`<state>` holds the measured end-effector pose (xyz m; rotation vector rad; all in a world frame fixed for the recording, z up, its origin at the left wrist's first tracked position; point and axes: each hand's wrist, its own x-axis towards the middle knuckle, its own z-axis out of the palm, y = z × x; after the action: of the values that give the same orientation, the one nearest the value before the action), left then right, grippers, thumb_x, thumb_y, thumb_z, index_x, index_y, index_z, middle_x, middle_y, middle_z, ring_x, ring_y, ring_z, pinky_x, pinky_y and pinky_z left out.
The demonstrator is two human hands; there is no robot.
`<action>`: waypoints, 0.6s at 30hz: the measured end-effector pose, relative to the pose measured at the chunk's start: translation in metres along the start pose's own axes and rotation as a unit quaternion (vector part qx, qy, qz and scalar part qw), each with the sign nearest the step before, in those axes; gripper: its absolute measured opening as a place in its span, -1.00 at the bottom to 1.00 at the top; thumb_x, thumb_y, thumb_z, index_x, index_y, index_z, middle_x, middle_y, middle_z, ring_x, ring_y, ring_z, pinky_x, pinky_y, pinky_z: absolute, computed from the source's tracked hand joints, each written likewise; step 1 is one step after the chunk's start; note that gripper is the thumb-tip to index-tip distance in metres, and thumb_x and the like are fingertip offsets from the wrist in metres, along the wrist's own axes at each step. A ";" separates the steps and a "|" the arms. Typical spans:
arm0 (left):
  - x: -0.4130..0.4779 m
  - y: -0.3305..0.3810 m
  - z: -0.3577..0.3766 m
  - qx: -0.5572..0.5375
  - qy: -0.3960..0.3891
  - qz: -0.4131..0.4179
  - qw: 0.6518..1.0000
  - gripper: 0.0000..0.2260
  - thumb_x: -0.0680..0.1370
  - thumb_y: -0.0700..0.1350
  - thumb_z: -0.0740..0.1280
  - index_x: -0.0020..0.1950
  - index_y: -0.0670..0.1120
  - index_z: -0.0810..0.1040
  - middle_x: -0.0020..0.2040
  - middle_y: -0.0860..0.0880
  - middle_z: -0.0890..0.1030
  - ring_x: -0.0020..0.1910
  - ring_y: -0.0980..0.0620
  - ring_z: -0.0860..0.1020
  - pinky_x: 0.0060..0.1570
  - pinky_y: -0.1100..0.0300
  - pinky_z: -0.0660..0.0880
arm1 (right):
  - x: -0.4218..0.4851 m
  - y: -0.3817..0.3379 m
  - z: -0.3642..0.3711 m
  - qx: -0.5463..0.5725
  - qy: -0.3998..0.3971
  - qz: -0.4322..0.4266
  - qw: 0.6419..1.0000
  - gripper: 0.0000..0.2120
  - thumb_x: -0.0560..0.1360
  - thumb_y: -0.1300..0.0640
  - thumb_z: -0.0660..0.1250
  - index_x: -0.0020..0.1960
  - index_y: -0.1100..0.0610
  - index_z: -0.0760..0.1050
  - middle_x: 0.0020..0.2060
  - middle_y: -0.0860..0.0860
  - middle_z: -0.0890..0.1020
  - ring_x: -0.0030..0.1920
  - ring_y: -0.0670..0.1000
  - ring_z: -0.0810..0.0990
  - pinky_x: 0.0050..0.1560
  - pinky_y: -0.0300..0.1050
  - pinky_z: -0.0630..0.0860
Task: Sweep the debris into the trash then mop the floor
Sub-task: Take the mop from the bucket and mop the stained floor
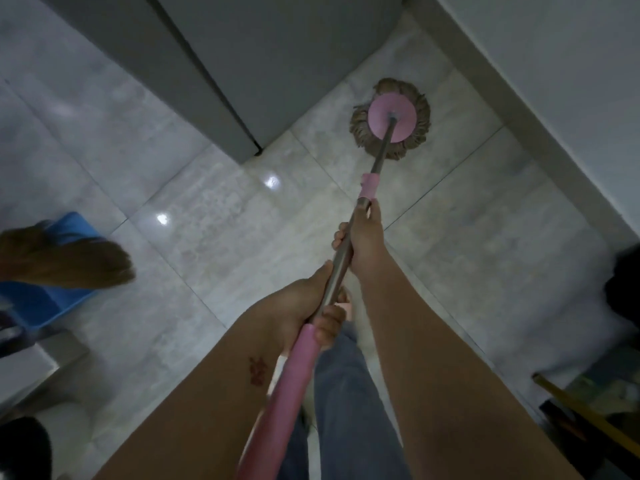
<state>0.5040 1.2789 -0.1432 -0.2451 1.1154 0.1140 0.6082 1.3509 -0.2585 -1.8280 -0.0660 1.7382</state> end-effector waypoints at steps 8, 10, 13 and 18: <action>0.060 0.070 0.102 0.113 0.009 -0.027 0.993 -0.50 0.54 0.34 0.11 -0.28 -0.08 0.33 -0.56 0.01 0.35 -0.70 0.12 0.27 -0.66 0.41 0.27 | 0.050 -0.099 -0.079 0.034 0.075 0.008 0.997 -0.60 0.69 0.01 0.05 0.51 -0.13 0.15 -0.45 0.03 0.39 -0.57 -0.06 0.38 -0.52 -0.27 0.39; 0.063 0.061 0.107 0.126 0.013 -0.042 0.991 -0.50 0.54 0.35 0.12 -0.27 -0.08 0.33 -0.55 0.01 0.35 -0.68 0.13 0.27 -0.66 0.39 0.28 | 0.047 -0.095 -0.089 0.038 0.082 0.010 0.996 -0.62 0.69 0.00 0.05 0.50 -0.12 0.16 -0.44 0.04 0.38 -0.55 -0.05 0.36 -0.53 -0.27 0.37; 0.059 0.041 0.093 0.128 0.027 -0.055 0.990 -0.51 0.54 0.34 0.14 -0.26 -0.08 0.35 -0.52 0.00 0.36 -0.68 0.12 0.27 -0.66 0.40 0.26 | 0.033 -0.071 -0.090 0.036 0.088 0.013 0.995 -0.62 0.69 -0.01 0.01 0.50 -0.11 0.14 -0.42 0.04 0.35 -0.52 -0.04 0.34 -0.54 -0.27 0.36; 0.033 -0.006 0.044 0.152 0.053 -0.042 0.986 -0.49 0.55 0.33 0.13 -0.29 -0.09 0.38 -0.56 0.00 0.37 -0.69 0.11 0.28 -0.66 0.40 0.26 | -0.009 -0.007 -0.076 0.041 0.090 0.018 0.995 -0.60 0.70 0.03 -0.02 0.53 -0.10 0.10 -0.43 0.04 0.34 -0.54 -0.03 0.34 -0.54 -0.26 0.36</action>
<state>0.5581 1.2833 -0.1536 -0.0248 1.2107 -0.1457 0.6797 1.3234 -0.2511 -1.9278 0.1108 1.5687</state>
